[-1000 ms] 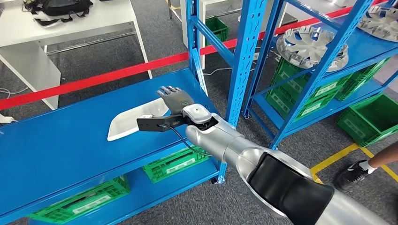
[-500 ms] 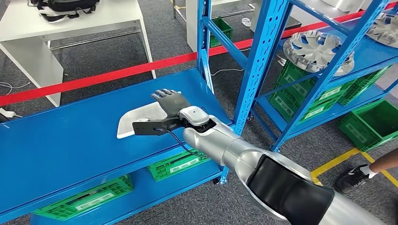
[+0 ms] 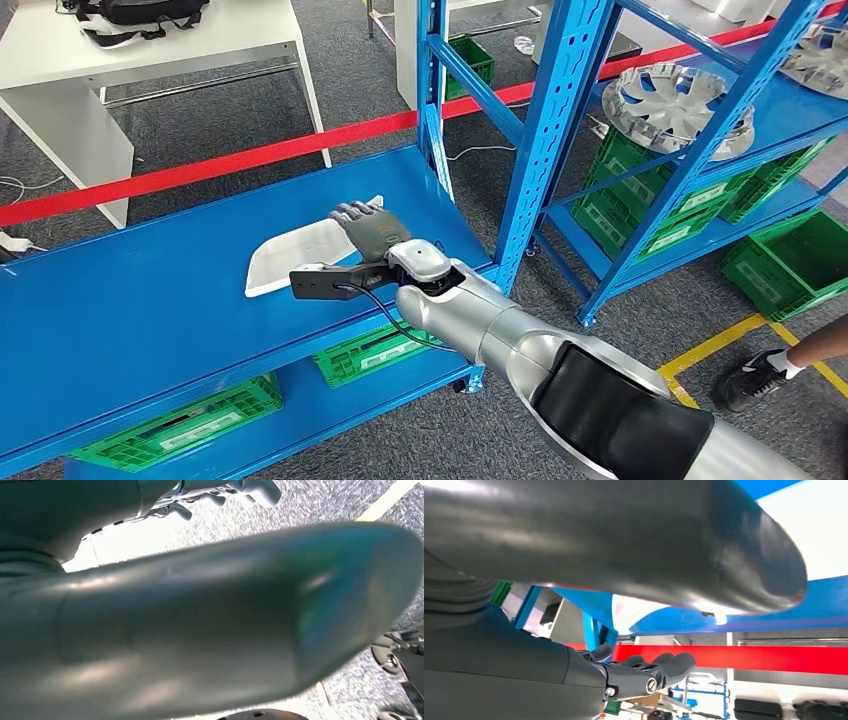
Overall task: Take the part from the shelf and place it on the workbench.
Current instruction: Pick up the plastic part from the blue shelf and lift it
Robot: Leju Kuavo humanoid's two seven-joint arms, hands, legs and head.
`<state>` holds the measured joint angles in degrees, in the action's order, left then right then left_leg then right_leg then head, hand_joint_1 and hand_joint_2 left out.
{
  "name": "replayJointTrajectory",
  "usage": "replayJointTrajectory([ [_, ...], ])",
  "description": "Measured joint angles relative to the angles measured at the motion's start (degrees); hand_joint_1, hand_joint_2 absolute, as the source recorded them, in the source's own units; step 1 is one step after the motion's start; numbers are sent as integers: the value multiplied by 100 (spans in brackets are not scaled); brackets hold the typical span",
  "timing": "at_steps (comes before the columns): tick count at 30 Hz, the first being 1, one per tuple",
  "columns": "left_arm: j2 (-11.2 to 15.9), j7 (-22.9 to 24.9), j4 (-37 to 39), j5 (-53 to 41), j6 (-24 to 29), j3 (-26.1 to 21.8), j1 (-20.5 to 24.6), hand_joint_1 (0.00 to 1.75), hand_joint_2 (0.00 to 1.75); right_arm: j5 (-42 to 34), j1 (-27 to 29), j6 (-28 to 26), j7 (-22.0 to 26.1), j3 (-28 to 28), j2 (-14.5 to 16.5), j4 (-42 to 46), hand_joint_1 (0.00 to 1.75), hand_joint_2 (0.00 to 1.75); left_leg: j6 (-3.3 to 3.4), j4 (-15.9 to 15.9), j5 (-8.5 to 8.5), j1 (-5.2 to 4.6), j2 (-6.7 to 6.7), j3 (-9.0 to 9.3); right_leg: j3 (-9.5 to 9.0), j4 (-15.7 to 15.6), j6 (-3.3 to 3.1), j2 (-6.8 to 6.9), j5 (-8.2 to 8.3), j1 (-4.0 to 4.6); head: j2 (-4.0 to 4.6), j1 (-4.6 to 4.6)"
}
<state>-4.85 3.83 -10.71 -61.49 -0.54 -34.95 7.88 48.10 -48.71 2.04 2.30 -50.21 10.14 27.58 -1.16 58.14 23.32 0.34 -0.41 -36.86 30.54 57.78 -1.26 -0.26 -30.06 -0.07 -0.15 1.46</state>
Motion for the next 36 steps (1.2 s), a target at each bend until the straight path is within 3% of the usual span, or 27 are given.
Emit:
replayJointTrajectory([
  [2,1,22,1,79,54,-7,-10,0,0,1,-47,105,54,-37,61,4,0,175,0,-1,0,0,0,0,0,0,-1,0,-2,1,0,-1],
  [16,-33,16,9,295,298,-189,-106,0,0,-132,-384,307,467,-359,387,-172,0,175,0,-1,1,3,-10,-3,-1,-3,-4,4,-5,1,0,2],
  [36,-94,18,10,-44,233,-189,-71,0,0,-340,-68,219,160,-391,259,-864,0,175,7,-1,7,3,0,-5,3,-11,-4,1,-4,-1,0,2],
])
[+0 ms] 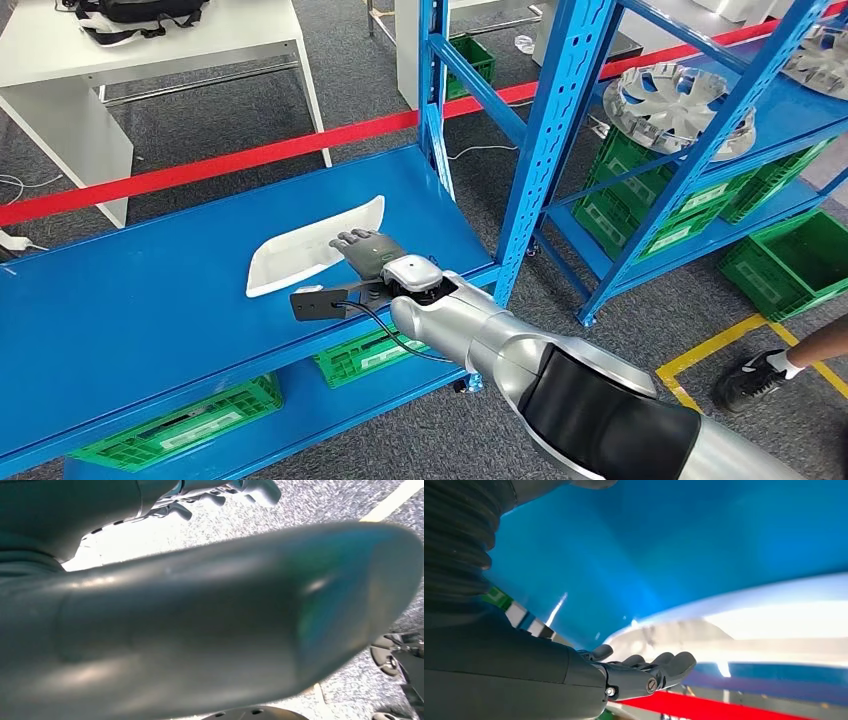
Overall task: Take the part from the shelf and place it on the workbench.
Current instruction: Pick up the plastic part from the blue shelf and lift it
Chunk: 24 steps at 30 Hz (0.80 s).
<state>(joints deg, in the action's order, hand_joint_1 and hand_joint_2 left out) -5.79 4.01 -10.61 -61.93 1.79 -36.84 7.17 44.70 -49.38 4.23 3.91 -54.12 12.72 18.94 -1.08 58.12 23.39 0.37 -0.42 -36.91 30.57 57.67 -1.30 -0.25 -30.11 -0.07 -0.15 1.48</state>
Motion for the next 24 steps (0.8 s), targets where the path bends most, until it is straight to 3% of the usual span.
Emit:
replayJointTrajectory([
  [15,-43,52,-4,-204,-109,130,123,0,0,163,-30,-137,-334,0,-275,-170,0,175,0,0,-1,0,2,7,-7,0,2,0,1,0,0,-2],
  [19,-52,73,-4,-185,-109,143,126,0,0,281,-127,-178,-387,0,-280,-182,0,0,0,0,-1,0,1,9,-10,0,2,0,2,0,0,-2],
  [24,-66,31,-4,-175,-110,144,134,0,0,343,-334,-172,-403,0,-277,-190,0,0,0,0,-1,0,1,12,-14,1,2,0,1,0,0,-2],
])
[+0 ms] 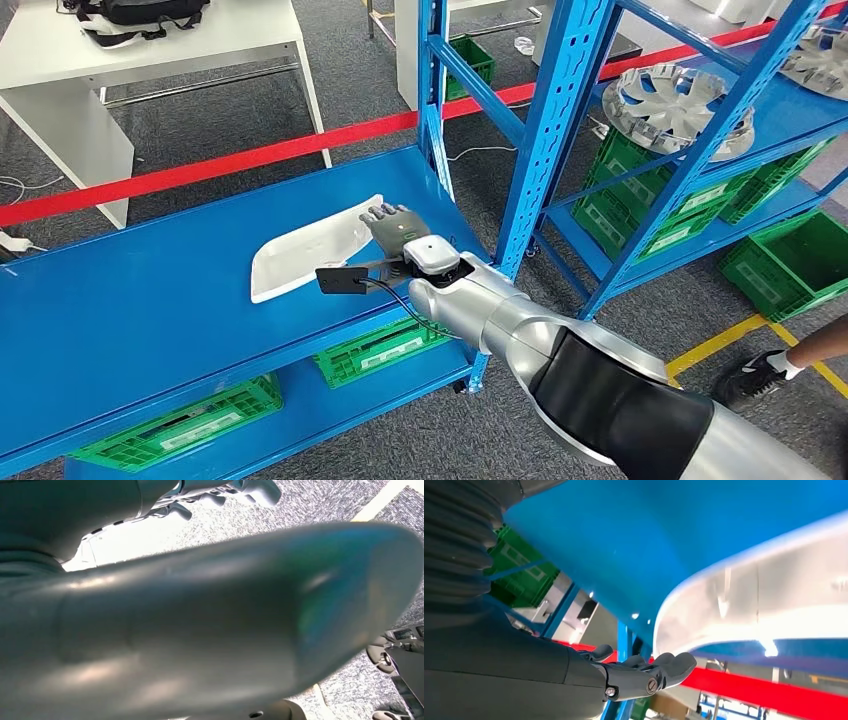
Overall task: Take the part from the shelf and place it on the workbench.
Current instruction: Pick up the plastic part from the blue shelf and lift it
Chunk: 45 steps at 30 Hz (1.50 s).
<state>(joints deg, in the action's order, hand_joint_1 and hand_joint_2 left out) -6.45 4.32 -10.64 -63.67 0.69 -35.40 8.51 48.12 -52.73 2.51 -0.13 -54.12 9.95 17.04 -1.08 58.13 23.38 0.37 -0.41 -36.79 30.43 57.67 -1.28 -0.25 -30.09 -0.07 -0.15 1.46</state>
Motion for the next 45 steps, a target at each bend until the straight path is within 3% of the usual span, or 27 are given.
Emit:
replayJointTrajectory([
  [7,-33,55,0,-39,-10,10,55,0,0,50,-137,-2,34,0,73,-1,0,0,0,0,0,0,0,6,-8,0,0,0,0,2,0,0],
  [13,-62,126,0,-39,-10,17,104,0,0,147,-155,9,203,-25,354,1,0,0,0,-1,0,1,1,10,-9,1,-1,0,0,3,0,-1],
  [27,-78,138,0,-13,-7,22,131,0,0,285,-117,238,1151,-259,965,202,0,0,0,0,1,2,0,9,-6,1,-1,0,-2,5,0,-1],
  [33,-77,100,-1,34,9,21,121,0,0,367,-104,267,1254,-427,1073,409,0,0,77,-14,42,-16,0,34,-38,-30,88,4,-27,-35,0,-7],
  [35,-78,96,-3,54,15,21,117,0,0,372,-109,272,1262,-459,1097,455,0,0,118,-85,26,20,-7,96,45,190,118,6,-155,-28,0,5],
  [36,-78,96,-3,65,19,21,117,0,0,374,-111,273,1267,-478,1103,468,0,0,138,-109,23,36,-15,122,187,482,127,6,-297,-28,0,13],
  [38,-76,97,-4,86,25,21,116,0,0,386,-97,278,1278,-519,1099,473,0,0,154,-104,36,33,-47,133,637,1290,135,4,-620,-35,0,25],
  [39,-76,97,-4,92,25,21,109,0,0,394,-78,280,1280,-535,1093,473,0,0,150,-93,47,33,-75,133,830,1592,138,4,-687,-42,0,27],
  [40,-76,96,-3,96,25,21,99,0,0,401,-61,282,1282,-549,1087,473,0,0,139,-78,58,35,-113,133,929,1692,138,4,-639,-49,0,31],
  [41,-77,93,-3,97,25,20,89,0,0,406,-52,282,1284,-558,1084,473,0,0,120,-57,72,39,-157,134,903,1538,131,-1,-470,-58,0,34],
  [43,-78,89,-2,97,25,19,80,0,0,407,-51,282,1291,-569,1081,473,0,0,69,1,106,52,-254,132,609,796,113,-85,-38,-77,0,34],
  [45,-77,87,-5,97,26,19,83,0,0,409,-51,283,1303,-574,1078,473,0,0,-6,52,130,49,-339,109,385,274,88,-193,162,-73,0,31],
])
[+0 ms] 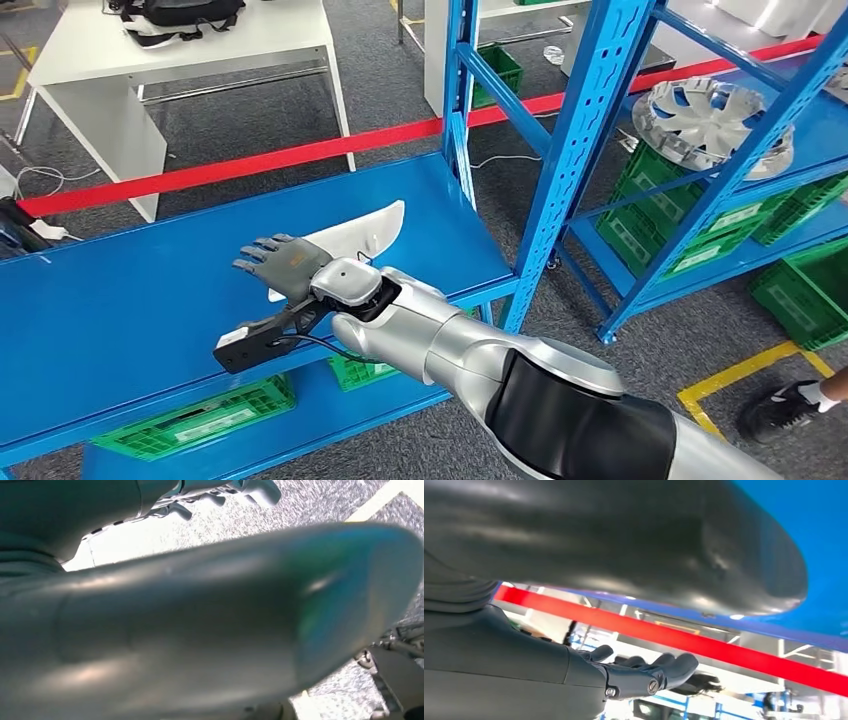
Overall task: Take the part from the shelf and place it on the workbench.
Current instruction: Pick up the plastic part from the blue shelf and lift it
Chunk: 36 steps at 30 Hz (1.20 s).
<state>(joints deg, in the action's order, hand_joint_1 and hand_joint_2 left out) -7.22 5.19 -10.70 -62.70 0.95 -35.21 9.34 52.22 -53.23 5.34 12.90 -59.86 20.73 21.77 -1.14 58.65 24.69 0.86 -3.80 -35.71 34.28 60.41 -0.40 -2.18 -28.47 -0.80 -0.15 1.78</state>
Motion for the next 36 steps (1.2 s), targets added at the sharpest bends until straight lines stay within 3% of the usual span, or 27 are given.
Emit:
replayJointTrajectory([
  [3,3,-4,-3,-1,1,0,-23,0,0,2,0,-1,10,-6,5,2,0,0,-131,-35,-26,12,-95,-27,-39,-74,-102,40,25,28,0,-8],
  [5,7,-9,-3,-4,1,-1,-34,0,0,4,-5,-1,14,-8,18,8,0,0,-196,91,53,11,-2,-97,-77,-126,-188,122,55,10,0,-30],
  [8,8,-16,-3,-19,1,-2,-21,0,0,14,3,5,13,-32,7,13,0,0,-253,1057,504,6,283,-563,-114,-158,-260,265,49,11,0,-104],
  [10,8,-2,-3,-22,1,-2,-26,0,0,6,26,28,-22,-52,-24,11,0,0,-271,1538,618,12,343,-812,-119,-149,-272,335,29,18,0,-111],
  [11,9,9,-3,-22,1,-2,-32,0,0,-3,33,50,-82,-57,-37,11,0,0,-271,1465,515,15,354,-777,-127,-143,-268,360,17,19,0,-111],
  [13,15,26,-5,-22,2,-2,-35,0,0,-16,34,99,-229,-60,-46,11,0,0,-251,735,143,20,392,-403,-158,-130,-243,391,-18,18,0,-112],
  [15,18,26,-6,-22,7,-2,-25,0,0,-20,30,132,-351,-60,-48,11,0,0,-199,97,-32,-6,444,-54,-168,-115,-197,401,-48,44,0,-120],
  [16,13,25,-5,-22,11,-2,-21,0,0,-25,34,152,-408,-60,-50,11,0,44,-175,-24,-29,-9,458,12,-164,-109,-197,401,-57,67,0,-117],
  [19,0,28,-3,-21,30,-8,-23,0,0,-26,54,227,-635,-63,-57,4,0,175,-135,-53,-33,-3,435,28,-173,-132,-292,398,-50,103,0,-89],
  [23,4,30,-4,8,92,-28,-30,0,0,55,103,316,-980,-73,-79,-9,0,175,-77,-53,-13,-16,420,29,-210,-202,-275,407,-28,99,0,-76],
  [30,3,30,-3,17,99,-57,-43,0,0,116,201,387,-1154,-90,-154,-51,0,175,-29,-47,-9,-32,423,29,-230,-242,-99,407,-5,76,0,-78],
  [36,3,28,-3,-10,99,-74,-69,0,0,212,261,498,-1490,-142,-386,-141,0,175,-25,-47,-13,-32,422,32,-231,-242,-86,409,-4,76,0,-79],
])
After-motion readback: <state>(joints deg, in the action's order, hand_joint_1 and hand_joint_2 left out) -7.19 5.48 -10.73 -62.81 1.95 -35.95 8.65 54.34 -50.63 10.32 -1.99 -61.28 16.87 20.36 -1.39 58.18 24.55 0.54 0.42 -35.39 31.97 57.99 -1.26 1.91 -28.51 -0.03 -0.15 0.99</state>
